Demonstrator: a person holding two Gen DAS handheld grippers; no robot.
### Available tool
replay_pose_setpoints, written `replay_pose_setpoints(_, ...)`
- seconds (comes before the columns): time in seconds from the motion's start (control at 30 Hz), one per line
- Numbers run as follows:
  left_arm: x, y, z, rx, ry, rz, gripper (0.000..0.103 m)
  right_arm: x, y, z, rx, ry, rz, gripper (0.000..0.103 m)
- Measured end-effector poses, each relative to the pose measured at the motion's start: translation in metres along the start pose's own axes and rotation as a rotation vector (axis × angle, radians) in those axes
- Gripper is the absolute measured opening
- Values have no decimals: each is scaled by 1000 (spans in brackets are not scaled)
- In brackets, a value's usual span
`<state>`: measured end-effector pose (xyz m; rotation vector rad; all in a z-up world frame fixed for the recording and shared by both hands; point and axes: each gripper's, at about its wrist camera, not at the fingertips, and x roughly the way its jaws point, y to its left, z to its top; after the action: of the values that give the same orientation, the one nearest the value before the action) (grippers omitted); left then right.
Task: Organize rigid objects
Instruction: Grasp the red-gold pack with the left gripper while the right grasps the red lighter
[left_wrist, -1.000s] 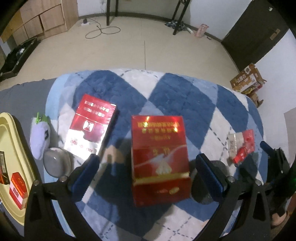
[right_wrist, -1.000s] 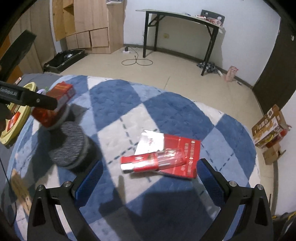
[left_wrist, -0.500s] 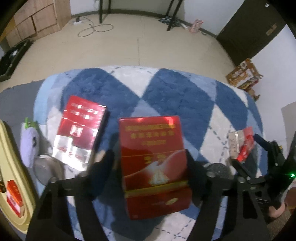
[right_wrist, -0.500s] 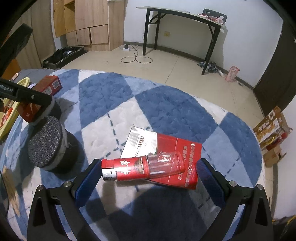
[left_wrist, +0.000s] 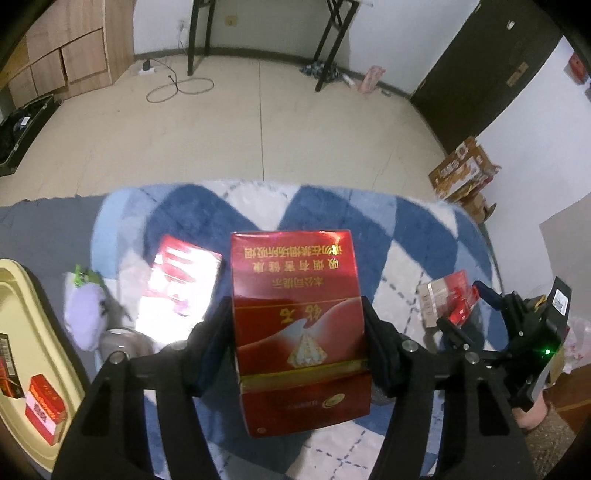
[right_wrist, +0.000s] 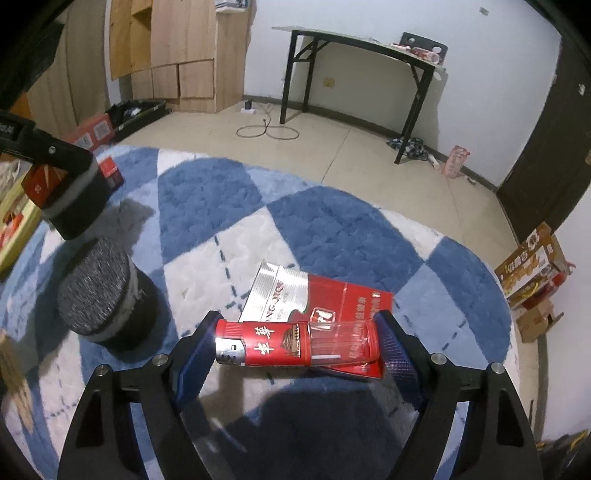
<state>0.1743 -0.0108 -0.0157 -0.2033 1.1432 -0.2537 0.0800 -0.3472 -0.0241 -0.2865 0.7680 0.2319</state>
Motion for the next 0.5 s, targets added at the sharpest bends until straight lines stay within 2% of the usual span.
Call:
replay_pose_setpoints(0.1,-23,12,1,-20,-29,-30,65,-19,-7,6,46,-45,13,82)
replay_pose_setpoints(0.17,-30,19,2,-15,-13,-51,65,-32,-10,12,66,-70,28,82)
replay_pose_setpoints(0.23,-27,23,-4,-9,2,-15,65,-42,-10,17,75,-84,30,82)
replay_pose_setpoints(0.43,43,20,-46,41,150,65,65,-40,-12,10,110,-54,2,82)
replay_pose_setpoints(0.5,48,15,-53,70,127,91,66,-37,-9,7,99,-35,-8,82)
